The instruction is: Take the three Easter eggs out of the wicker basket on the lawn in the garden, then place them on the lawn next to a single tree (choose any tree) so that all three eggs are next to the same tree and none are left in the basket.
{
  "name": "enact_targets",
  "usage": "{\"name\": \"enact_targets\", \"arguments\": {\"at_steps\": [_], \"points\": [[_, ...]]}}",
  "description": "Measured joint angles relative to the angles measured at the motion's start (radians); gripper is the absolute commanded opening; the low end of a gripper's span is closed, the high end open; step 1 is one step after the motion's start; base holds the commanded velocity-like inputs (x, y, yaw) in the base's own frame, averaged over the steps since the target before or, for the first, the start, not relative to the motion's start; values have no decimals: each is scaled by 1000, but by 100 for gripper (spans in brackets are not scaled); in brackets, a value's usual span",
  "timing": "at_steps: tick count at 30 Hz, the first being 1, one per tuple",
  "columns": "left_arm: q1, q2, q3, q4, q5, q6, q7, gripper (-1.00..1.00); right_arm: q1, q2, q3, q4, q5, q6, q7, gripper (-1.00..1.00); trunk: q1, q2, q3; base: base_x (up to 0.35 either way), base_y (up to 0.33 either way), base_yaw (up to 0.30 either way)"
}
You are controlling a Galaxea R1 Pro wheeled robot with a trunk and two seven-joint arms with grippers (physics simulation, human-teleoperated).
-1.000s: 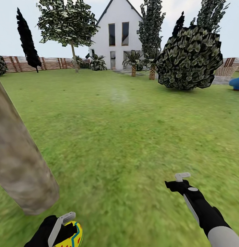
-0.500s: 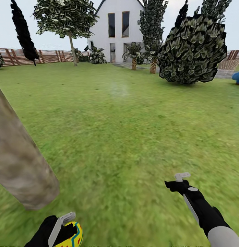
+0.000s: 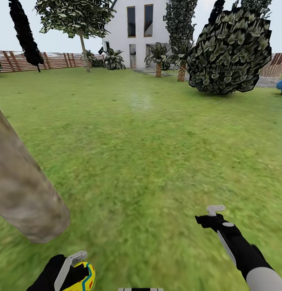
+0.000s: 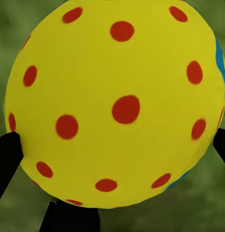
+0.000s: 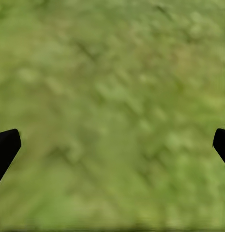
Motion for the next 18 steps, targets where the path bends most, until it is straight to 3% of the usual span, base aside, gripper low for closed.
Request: {"name": "enact_targets", "arguments": {"at_steps": [4,18], "points": [[0,-9,7,-5,1,0,1,-100,0,19,-2,23,3,-2,-1,100,0,0,0,0,0,0],[0,-9,9,-11,1,0,1,-100,0,20,-1,25,1,-2,-1,100,0,0,0,0,0,0]]}}
